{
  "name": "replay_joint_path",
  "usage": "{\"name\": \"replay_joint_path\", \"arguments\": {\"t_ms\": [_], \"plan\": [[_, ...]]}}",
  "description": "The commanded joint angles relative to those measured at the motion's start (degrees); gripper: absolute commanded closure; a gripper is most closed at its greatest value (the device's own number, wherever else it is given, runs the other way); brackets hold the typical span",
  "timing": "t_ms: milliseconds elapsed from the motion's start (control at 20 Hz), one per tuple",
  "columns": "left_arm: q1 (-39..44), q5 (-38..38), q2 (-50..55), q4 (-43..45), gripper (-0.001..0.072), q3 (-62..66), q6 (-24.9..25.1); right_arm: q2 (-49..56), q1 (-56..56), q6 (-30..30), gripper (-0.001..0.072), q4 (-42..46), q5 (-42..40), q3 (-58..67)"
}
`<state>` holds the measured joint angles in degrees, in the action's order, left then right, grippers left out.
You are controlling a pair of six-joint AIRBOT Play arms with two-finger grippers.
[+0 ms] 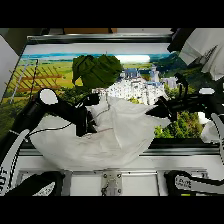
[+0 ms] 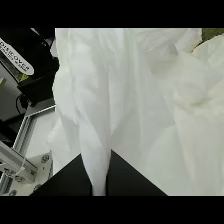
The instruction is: Fold the clothes and pants, and hang the long-sleeved shirts on hangers.
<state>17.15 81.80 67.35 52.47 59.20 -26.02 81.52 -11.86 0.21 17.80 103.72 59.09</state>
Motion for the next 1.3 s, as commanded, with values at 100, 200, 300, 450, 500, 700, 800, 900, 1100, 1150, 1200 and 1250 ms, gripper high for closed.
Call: {"name": "replay_joint_path", "arguments": {"t_ms": [100, 200, 300, 450, 500, 700, 800, 900, 1100, 1150, 1200, 1250], "plan": [[-0.15, 1.97, -0.02, 0.50, 0.0369, 0.00, -5.77, 0.00, -0.09, -0.22, 0.0697, -0.09, -0.26, 0.07], [-0.15, 2.51, -0.04, 0.52, 0.0369, 0.00, -7.23, -0.02, -0.09, -0.22, 0.0698, -0.13, -0.28, 0.07], [-0.15, 2.62, -0.04, 0.94, 0.0369, 0.00, -8.94, -0.02, -0.13, -0.22, 0.0699, -1.18, -0.31, 0.07], [-0.15, 2.60, -0.04, 3.74, 0.0369, 0.00, -11.13, -0.02, -0.13, -0.22, 0.0700, -7.93, -0.33, 0.07], [-0.17, 2.58, -0.04, 3.56, 0.0369, 0.00, -11.13, -0.02, -0.13, -0.22, 0.0700, -9.92, -0.33, 0.07], [-0.72, 1.49, -0.04, 3.30, 0.0370, 0.00, -13.51, -0.02, -0.13, -0.22, 0.0701, -13.11, -0.42, 0.07], [-2.38, 1.55, -0.04, 3.28, 0.0370, 0.02, -16.00, -0.02, -0.13, -0.20, 0.0701, -13.14, -0.44, 0.07], [-4.48, 1.95, -0.04, 2.75, 0.0370, 0.00, -17.55, -0.02, -0.13, -0.17, 0.0701, -13.14, -0.59, 0.07], [-5.68, 2.14, -0.22, 1.31, 0.0370, 0.00, -17.55, -0.02, -0.09, 1.79, 0.0701, -13.14, -2.51, 0.07], [-5.66, 1.99, -0.63, 1.31, 0.0370, 0.00, -17.55, -0.02, -0.09, 2.40, 0.0701, -13.09, -3.26, 0.07], [-5.66, 1.68, -1.46, 1.38, 0.0370, 0.00, -17.53, -0.02, -0.09, 3.06, 0.0701, -13.09, -4.13, 0.07], [-5.73, 1.07, -2.71, 1.38, 0.0370, 0.00, -17.55, -0.02, -0.07, 3.02, 0.0700, -13.14, -4.68, 0.07]]}}
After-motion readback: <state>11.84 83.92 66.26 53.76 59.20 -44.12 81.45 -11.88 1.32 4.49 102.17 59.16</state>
